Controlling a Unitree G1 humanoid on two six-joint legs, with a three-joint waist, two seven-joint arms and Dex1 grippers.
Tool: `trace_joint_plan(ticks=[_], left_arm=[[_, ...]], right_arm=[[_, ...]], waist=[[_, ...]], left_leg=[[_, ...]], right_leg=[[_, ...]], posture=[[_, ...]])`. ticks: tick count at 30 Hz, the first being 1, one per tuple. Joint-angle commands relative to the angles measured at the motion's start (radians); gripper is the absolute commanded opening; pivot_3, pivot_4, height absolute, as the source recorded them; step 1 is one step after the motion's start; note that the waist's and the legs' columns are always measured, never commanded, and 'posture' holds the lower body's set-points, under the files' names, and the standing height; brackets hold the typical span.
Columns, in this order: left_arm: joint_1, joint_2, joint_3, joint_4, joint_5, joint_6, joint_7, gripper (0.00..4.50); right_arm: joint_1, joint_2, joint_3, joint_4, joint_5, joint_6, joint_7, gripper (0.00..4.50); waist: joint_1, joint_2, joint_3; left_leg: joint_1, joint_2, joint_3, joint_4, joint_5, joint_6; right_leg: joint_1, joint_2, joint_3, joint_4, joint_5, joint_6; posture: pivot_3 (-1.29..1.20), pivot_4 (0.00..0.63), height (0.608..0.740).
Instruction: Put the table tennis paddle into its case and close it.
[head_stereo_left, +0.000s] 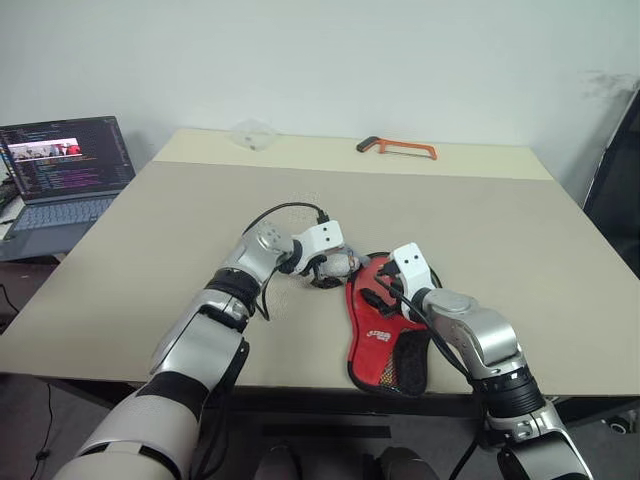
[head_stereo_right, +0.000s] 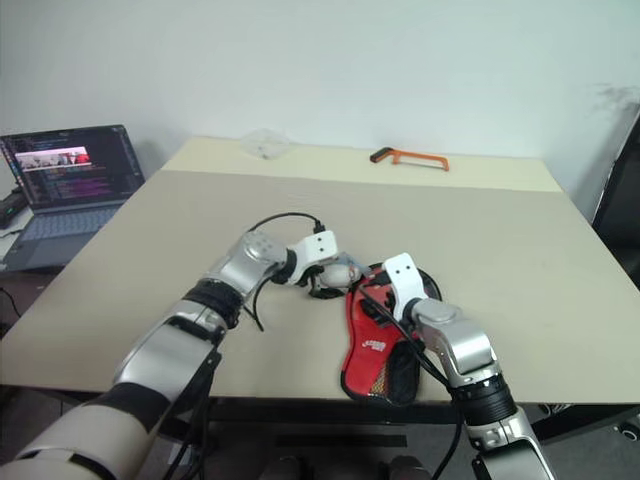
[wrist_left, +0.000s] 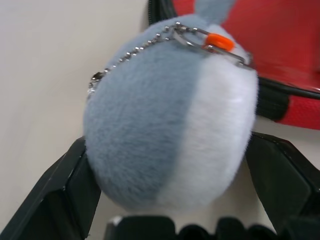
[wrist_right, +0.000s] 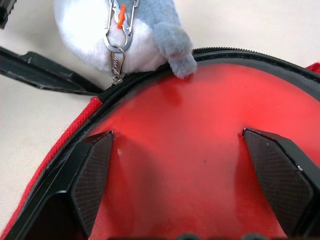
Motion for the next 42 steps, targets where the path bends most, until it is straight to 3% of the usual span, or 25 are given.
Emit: trace_joint_plan(ticks=[1,8,12,24,33,42], left_arm=[[-0.036,-0.018,-0.041,0.089,0.093,0.011,0.136,3.55],[-0.096,-0.056,-0.076,0.183,0.179,0.029,0.320,1.33],[-0.113,-0.074,-0.094,0.210,0.216,0.030,0.378,0.61],[-0.163,-0.091,-0.109,0.260,0.300,0.067,0.609,0.54],[-0.192,-0.120,-0.213,0.281,0.462,0.114,0.794,0.50],[-0.240,-0.196,-0.239,0.285,0.536,0.062,1.009,0.49]], right_arm=[[0.051,-0.006,0.044,0.060,-0.006,0.085,0.019,4.50],[0.058,-0.007,0.060,0.042,-0.014,0.096,0.031,4.50],[0.054,-0.001,0.066,0.042,-0.016,0.099,0.029,4.50],[0.065,0.019,0.201,-0.006,-0.014,0.135,0.083,4.50],[0.111,0.050,0.200,-0.091,-0.007,0.191,0.062,4.50],[0.143,0.054,0.203,-0.176,-0.013,0.265,0.054,4.50]], waist=[[0.001,0.000,-0.001],[0.000,0.000,-0.001],[-0.002,0.000,-0.001],[-0.026,0.001,0.000],[-0.032,0.000,0.000],[-0.031,-0.004,0.003]], left_leg=[[0.000,0.000,0.000,0.000,-0.001,-0.002],[0.001,0.000,-0.002,0.000,-0.001,-0.002],[0.001,0.000,-0.002,0.000,-0.001,-0.002],[0.001,0.001,-0.004,-0.001,-0.002,-0.003],[0.000,0.001,-0.003,-0.006,-0.005,-0.008],[-0.001,0.001,-0.002,-0.015,-0.004,-0.006]], right_leg=[[0.000,0.000,0.000,0.000,0.000,0.000],[0.000,0.000,-0.001,0.000,0.000,0.000],[0.000,-0.001,-0.001,0.000,0.000,0.000],[-0.005,-0.004,-0.003,-0.001,0.000,0.000],[-0.007,0.001,-0.002,0.000,0.000,0.000],[-0.009,0.001,-0.002,-0.002,-0.001,0.004]], posture=[[0.00,0.150,0.740],[0.00,0.150,0.740],[0.00,0.150,0.740],[0.00,0.150,0.740],[0.00,0.150,0.740],[0.00,0.150,0.740]])
